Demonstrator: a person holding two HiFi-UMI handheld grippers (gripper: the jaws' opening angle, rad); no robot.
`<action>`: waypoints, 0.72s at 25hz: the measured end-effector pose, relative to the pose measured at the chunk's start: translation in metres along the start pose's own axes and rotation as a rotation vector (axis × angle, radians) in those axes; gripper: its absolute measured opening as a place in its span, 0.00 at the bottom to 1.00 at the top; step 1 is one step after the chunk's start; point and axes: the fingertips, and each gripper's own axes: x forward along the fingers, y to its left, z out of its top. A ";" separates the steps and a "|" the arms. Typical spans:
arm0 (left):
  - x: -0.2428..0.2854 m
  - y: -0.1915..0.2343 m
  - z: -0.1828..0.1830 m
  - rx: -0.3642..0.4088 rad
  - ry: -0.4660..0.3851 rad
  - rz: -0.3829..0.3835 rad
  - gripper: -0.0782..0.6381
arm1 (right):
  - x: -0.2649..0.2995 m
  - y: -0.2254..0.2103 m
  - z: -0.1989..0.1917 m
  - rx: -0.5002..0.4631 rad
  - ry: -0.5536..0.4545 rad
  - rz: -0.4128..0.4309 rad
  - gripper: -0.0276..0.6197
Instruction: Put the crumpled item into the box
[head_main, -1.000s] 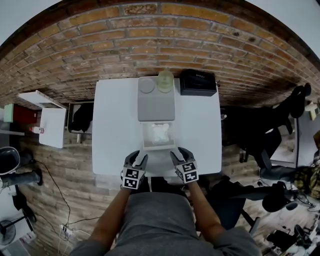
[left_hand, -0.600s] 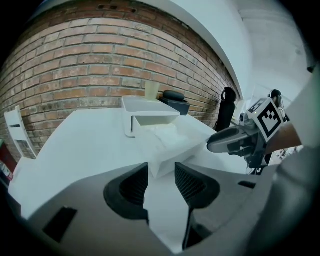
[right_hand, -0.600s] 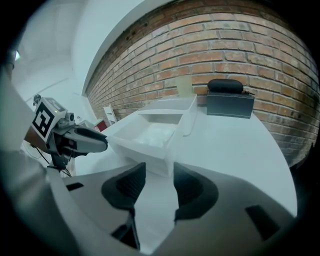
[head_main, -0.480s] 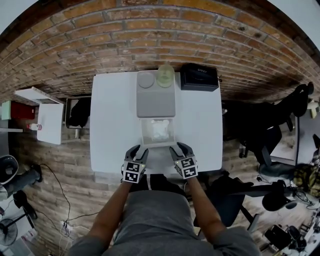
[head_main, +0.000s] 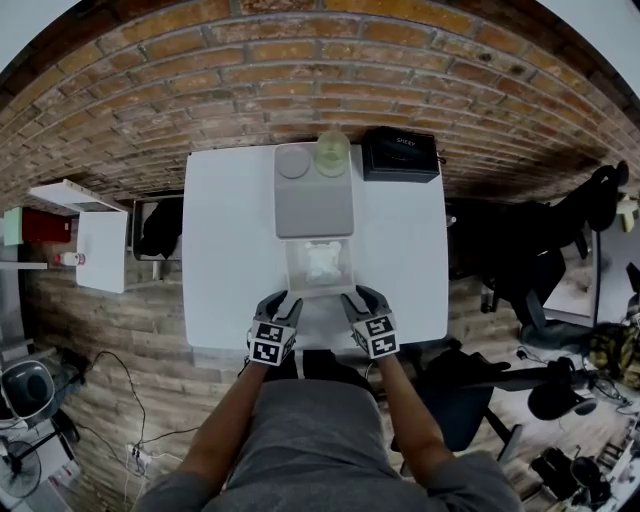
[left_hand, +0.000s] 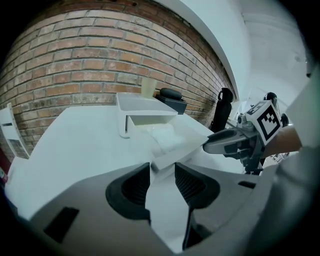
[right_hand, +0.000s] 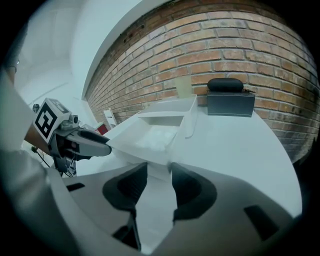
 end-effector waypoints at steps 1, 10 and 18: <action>0.000 0.001 0.001 0.000 0.007 0.001 0.33 | 0.000 0.001 0.001 0.003 -0.003 -0.002 0.29; -0.004 0.008 0.013 -0.046 0.001 0.011 0.32 | 0.004 0.005 0.004 0.031 0.007 0.007 0.27; 0.001 0.009 0.018 -0.064 0.004 0.005 0.32 | 0.007 -0.001 0.012 0.052 0.003 -0.010 0.27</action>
